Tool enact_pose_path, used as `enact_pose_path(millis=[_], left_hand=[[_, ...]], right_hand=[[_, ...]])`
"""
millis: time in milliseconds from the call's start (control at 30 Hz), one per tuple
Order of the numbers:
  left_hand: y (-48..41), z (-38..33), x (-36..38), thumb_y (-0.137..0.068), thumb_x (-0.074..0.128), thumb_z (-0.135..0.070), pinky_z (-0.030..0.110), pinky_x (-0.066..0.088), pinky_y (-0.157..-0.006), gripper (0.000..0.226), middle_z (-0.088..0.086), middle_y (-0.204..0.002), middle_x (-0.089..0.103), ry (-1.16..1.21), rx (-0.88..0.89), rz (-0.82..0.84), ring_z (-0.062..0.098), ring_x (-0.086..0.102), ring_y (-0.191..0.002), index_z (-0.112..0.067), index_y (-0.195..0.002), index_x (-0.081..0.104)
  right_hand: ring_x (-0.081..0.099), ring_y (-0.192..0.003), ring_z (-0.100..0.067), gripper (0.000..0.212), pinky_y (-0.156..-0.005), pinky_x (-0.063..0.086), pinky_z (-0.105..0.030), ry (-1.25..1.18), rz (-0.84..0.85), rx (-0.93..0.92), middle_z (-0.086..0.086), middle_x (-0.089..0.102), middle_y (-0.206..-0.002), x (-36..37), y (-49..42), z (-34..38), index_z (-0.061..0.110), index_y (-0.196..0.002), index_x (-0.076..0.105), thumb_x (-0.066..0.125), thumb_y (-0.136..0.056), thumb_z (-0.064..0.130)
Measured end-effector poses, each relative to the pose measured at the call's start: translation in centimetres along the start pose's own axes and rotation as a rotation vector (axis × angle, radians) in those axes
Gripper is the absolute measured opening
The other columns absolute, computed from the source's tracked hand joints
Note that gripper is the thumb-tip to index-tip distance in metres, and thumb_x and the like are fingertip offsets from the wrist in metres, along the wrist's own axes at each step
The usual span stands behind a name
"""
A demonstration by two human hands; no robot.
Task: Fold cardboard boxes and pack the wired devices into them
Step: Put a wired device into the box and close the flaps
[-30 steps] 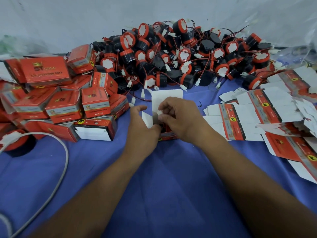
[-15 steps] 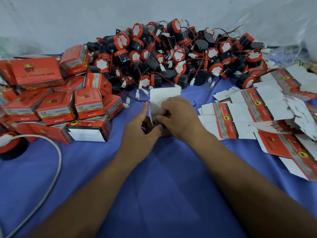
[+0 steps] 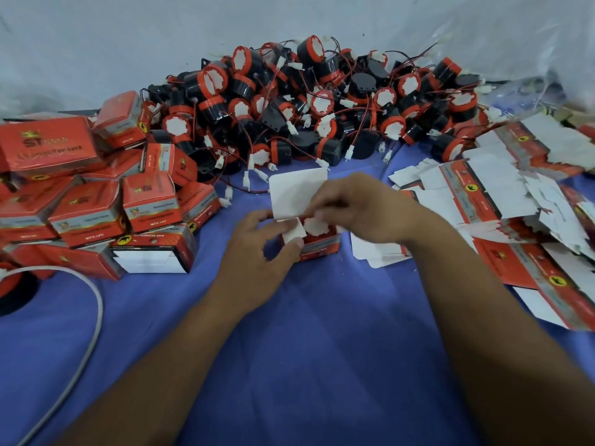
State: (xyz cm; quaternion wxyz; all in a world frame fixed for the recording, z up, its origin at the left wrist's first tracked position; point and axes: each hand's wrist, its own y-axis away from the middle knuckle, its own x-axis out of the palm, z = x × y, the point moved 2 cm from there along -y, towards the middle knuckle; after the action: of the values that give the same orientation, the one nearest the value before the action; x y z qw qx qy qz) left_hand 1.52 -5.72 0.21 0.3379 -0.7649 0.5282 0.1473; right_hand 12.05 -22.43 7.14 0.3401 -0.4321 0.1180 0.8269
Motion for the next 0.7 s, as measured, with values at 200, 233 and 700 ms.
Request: enact_pose_path(millis=[200,233,700], left_hand=[[-0.1,-0.1,-0.1,-0.095,0.064,-0.023,0.016,0.046,-0.095,0.026,-0.008,-0.119,0.059,0.064,0.017,-0.017,0.001,0.055,-0.109,-0.018,-0.119,0.07],[-0.1,-0.1,-0.1,-0.095,0.064,-0.021,0.017,0.046,-0.094,0.025,-0.008,-0.119,0.059,0.073,0.01,-0.017,0.0,0.055,-0.108,-0.018,-0.119,0.07],[-0.2,1.0,-0.4,-0.093,0.065,-0.011,0.035,0.057,-0.083,0.048,-0.017,-0.119,0.063,0.37,-0.114,-0.073,0.003,0.061,-0.111,-0.035,-0.126,0.04]], right_hand=[[0.063,-0.063,-0.01,0.022,-0.06,0.051,-0.023,-0.22,-0.146,0.335,0.001,0.067,-0.075,-1.8,0.4,-4.2,0.014,-0.117,0.065,0.056,-0.098,0.008],[0.064,-0.06,-0.011,0.02,-0.059,0.053,-0.023,-0.335,-0.098,0.355,0.0,0.067,-0.068,-1.6,0.6,-4.4,0.012,-0.116,0.066,0.06,-0.096,0.008],[0.066,-0.092,0.007,0.038,-0.078,0.055,-0.016,-0.409,-0.02,0.002,0.026,0.069,-0.098,3.4,-1.1,-1.7,0.041,-0.108,0.057,0.079,-0.087,0.017]])
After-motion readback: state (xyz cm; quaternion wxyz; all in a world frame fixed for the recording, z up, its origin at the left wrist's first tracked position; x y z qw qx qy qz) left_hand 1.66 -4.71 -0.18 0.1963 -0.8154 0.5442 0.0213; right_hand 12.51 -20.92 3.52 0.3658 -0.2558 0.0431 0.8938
